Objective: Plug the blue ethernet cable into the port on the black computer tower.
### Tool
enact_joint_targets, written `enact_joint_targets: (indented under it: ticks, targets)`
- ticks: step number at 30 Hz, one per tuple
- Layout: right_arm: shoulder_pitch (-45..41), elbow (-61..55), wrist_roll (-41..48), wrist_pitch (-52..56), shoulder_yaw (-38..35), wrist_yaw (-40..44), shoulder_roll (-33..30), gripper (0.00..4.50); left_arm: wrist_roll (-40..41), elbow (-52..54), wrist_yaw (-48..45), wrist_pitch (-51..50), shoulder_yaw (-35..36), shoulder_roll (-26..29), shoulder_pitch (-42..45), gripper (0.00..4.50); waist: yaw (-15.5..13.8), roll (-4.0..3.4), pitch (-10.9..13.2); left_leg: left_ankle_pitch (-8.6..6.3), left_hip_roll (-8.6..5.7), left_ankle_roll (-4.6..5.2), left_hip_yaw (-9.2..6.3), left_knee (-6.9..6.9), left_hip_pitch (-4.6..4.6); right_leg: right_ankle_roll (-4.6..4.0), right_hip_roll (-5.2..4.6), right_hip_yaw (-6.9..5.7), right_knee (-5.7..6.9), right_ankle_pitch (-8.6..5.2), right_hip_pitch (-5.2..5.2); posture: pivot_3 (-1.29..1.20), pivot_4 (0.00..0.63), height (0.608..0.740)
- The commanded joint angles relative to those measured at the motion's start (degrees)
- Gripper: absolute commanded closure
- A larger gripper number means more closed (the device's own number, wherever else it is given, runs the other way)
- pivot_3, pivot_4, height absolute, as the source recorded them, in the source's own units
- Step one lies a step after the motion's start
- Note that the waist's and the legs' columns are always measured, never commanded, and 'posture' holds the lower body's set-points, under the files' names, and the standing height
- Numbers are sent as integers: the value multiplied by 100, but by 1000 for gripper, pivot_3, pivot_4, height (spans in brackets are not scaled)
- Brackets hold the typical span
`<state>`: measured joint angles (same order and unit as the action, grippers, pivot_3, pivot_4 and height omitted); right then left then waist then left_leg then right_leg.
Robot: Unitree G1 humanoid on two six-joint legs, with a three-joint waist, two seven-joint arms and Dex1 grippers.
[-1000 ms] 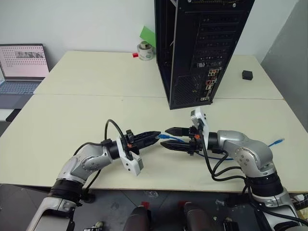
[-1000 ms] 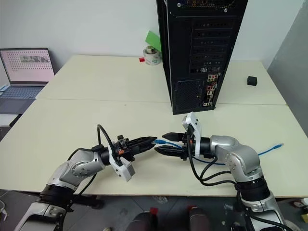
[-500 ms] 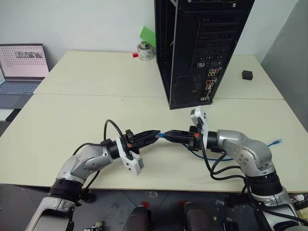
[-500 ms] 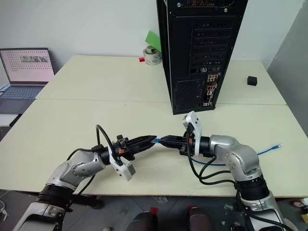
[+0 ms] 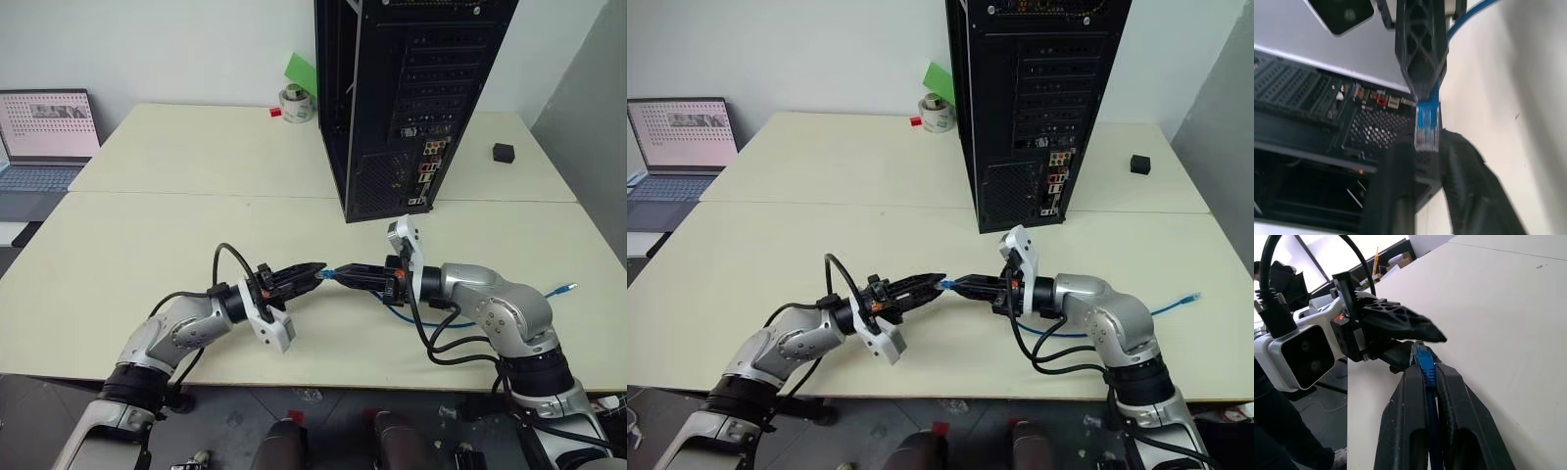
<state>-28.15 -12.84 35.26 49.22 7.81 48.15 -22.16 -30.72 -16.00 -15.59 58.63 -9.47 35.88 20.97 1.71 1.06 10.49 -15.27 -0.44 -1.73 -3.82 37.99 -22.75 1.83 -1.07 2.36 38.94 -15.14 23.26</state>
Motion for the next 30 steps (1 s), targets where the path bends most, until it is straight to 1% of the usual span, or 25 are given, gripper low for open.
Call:
enact_joint_targets:
  ticks: [1, 5, 8, 12, 16, 19, 24, 27, 30]
  targets:
    - [-135, -85, 100, -56, -100, 59, -44, 4500, 500, 116, -222, -189, -135, 54, 32, 2635, 0, 0, 0, 0, 0, 0, 0, 0, 0, 0, 0, 0, 0, 0, 0, 0, 150, 740]
    - [-159, -56, 35, -142, -223, 26, -147, 4500, 1163, 231, -629, -684, -214, 6, -36, 1865, 2, 0, 0, 0, 0, 0, -1, 0, 0, 0, 0, 0, 0, 0, 0, 0, 150, 740]
    - [-189, -20, -26, -254, -470, -74, -303, 4500, 1580, 401, -920, -1103, -223, -18, -110, 1317, 6, 0, 0, 0, 0, 0, -1, 0, 0, 0, 1, -1, 0, 0, 0, 0, 150, 740]
    - [-213, 111, -256, -564, -902, -415, -524, 4500, 2348, 761, -1303, -2069, -153, -196, -220, 1317, 5, 0, 0, 0, -2, 0, -1, 1, -1, 0, 1, -1, 0, 0, 0, 0, 150, 740]
    - [-267, 321, -829, -1013, -1191, -1095, -659, 4500, 3362, 1398, -1762, -3737, -152, -558, -255, 1317, 5, 0, 0, 0, -1, 0, 0, 1, -2, 0, 1, 1, 0, 0, 0, 0, 150, 740]
    - [-262, 328, -1242, -1259, -1221, -1673, -557, 4500, 3768, 1775, -1795, -4751, -110, -845, -161, 1317, 11, 0, 0, 0, -1, 0, 0, 1, -2, 1, 1, 1, 1, 0, 1, 0, 150, 740]
    - [-255, 421, -2234, -1866, -1080, -2860, -196, 4500, 4058, 2282, -1519, -6335, -85, -1386, 178, 1317, 13, 0, 0, 1, -1, -1, 0, 1, -2, 1, 5, 3, 2, 0, 1, 0, 150, 740]
    - [-309, 534, -2629, -2114, -1047, -3437, 117, 4500, 4145, 2508, -1270, -7006, -68, -1755, 397, 1317, 12, 0, 0, 1, -1, -2, 2, 1, -3, 1, 7, 5, 1, 0, 1, 0, 150, 740]
    - [-390, 684, -2873, -2287, -1001, -3752, 334, 4500, 4099, 2617, -1040, -7431, -23, -2009, 548, 1317, 12, 0, 0, 2, -1, -3, 2, 1, -3, 0, 7, 6, 2, 0, 1, 0, 150, 740]
